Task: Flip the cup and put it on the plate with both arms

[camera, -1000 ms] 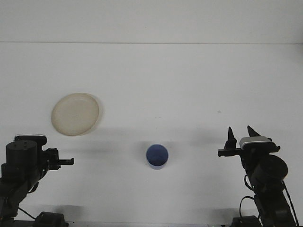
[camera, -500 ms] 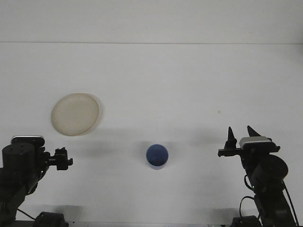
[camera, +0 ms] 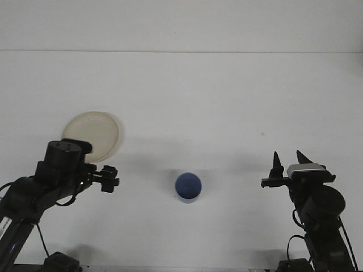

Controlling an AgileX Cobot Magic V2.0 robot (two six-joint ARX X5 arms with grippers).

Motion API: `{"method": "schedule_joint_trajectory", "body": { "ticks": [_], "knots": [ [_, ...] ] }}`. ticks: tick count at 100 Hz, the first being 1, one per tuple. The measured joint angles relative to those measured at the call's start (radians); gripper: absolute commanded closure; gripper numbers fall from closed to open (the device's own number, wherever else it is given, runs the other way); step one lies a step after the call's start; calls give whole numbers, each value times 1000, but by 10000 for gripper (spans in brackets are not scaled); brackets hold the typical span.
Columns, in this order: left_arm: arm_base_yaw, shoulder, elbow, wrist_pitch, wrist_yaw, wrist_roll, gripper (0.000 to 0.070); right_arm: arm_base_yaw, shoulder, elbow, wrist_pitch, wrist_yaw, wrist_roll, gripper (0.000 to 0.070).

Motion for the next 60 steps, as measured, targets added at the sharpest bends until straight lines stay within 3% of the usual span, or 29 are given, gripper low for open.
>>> {"method": "schedule_joint_trajectory", "body": {
  "ticks": [25,60],
  "knots": [
    [-214,263,193,14,0,-16,236,0,0,0,0,0,0,287],
    [-372,525,338,20,0,-10,236,0,0,0,0,0,0,287]
  ]
}}
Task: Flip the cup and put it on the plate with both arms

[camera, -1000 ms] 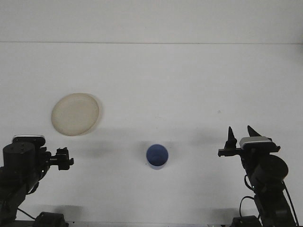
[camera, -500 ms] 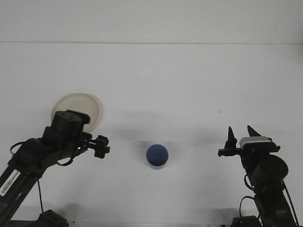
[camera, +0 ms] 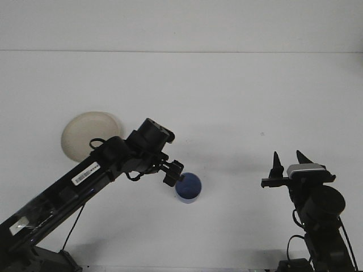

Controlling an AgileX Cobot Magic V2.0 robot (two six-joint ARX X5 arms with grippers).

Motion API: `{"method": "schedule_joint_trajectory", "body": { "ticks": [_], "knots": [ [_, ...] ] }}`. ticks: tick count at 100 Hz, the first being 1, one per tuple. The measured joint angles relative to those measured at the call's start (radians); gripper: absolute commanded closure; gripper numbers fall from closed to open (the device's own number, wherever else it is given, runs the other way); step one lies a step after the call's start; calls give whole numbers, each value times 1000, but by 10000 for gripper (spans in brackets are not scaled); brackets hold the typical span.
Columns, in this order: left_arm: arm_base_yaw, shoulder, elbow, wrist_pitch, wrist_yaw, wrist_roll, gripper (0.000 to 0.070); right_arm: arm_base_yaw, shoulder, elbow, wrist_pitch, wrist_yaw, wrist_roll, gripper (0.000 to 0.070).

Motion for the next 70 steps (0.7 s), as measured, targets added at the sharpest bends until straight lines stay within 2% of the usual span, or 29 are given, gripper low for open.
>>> {"method": "schedule_joint_trajectory", "body": {
  "ticks": [32,59,65,70],
  "knots": [
    [-72,125,0,17,0,6,236,0,0,0,0,0,0,287],
    [-77,229,0,16,0,6,241,0,0,0,0,0,0,287],
    [-77,244,0,15,0,6,268,0,0,0,0,0,0,287],
    [-77,254,0,15,0,6,342,0,0,0,0,0,0,287]
  ]
}}
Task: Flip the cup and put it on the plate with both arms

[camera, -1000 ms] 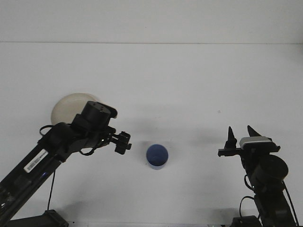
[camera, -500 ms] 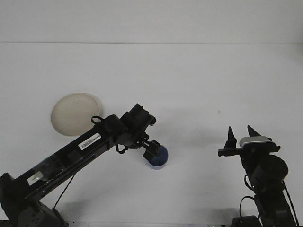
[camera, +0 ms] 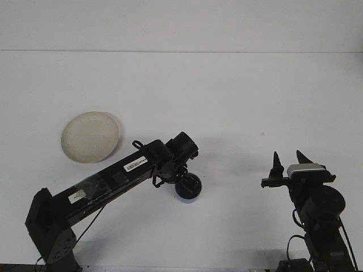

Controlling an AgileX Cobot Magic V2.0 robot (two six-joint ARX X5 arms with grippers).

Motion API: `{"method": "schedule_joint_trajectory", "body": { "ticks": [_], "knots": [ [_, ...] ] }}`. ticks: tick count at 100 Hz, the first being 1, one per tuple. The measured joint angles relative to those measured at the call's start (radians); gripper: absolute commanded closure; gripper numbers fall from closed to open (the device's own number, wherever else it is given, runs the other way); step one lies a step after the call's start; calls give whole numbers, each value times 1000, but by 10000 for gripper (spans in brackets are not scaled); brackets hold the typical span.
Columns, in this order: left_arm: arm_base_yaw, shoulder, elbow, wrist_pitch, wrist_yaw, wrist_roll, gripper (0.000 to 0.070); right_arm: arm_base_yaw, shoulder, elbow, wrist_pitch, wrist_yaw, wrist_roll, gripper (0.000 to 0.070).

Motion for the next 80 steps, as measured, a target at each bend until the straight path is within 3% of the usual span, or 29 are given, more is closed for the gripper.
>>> {"method": "schedule_joint_trajectory", "body": {
  "ticks": [12,20,36,61,80],
  "knots": [
    [0,19,0,-1,0,2,523,0,0,0,0,0,0,287],
    [0,27,0,-1,0,8,699,0,0,0,0,0,0,287],
    [-3,29,4,-11,-4,23,690,0,0,0,-1,0,0,287],
    [10,30,124,-114,-88,54,690,0,0,0,-1,0,0,287],
    [112,29,269,-222,-151,92,690,0,0,0,-1,0,0,287]
  ]
}}
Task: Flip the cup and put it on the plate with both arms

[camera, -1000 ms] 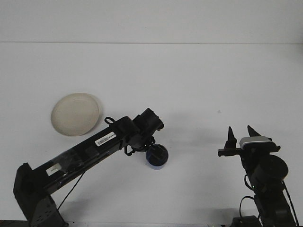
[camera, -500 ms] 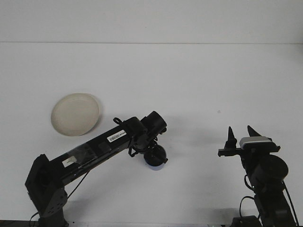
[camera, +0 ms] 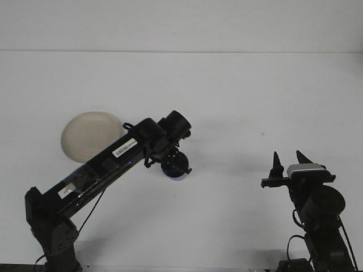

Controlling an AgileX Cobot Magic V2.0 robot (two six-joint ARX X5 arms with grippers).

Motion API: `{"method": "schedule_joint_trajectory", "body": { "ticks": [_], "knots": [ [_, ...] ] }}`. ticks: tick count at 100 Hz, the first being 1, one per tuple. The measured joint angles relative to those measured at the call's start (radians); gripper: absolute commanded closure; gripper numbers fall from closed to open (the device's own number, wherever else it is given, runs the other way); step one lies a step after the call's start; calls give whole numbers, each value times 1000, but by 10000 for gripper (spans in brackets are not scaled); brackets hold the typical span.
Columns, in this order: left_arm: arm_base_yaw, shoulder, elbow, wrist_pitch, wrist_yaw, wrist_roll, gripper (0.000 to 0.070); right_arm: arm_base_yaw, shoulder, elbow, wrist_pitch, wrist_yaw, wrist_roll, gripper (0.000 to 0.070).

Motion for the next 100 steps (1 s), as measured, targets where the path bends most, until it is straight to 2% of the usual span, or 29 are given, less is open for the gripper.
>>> {"method": "schedule_joint_trajectory", "body": {
  "ticks": [13,59,79,100],
  "knots": [
    [117,0,82,-35,-41,15,689,0,0,0,0,0,0,287],
    [638,2,111,-35,-59,40,689,0,0,0,0,0,0,287],
    [740,6,93,-17,-59,40,689,0,0,0,1,0,0,287],
    [763,57,90,-10,-59,40,689,0,0,0,1,0,0,287]
  ]
}}
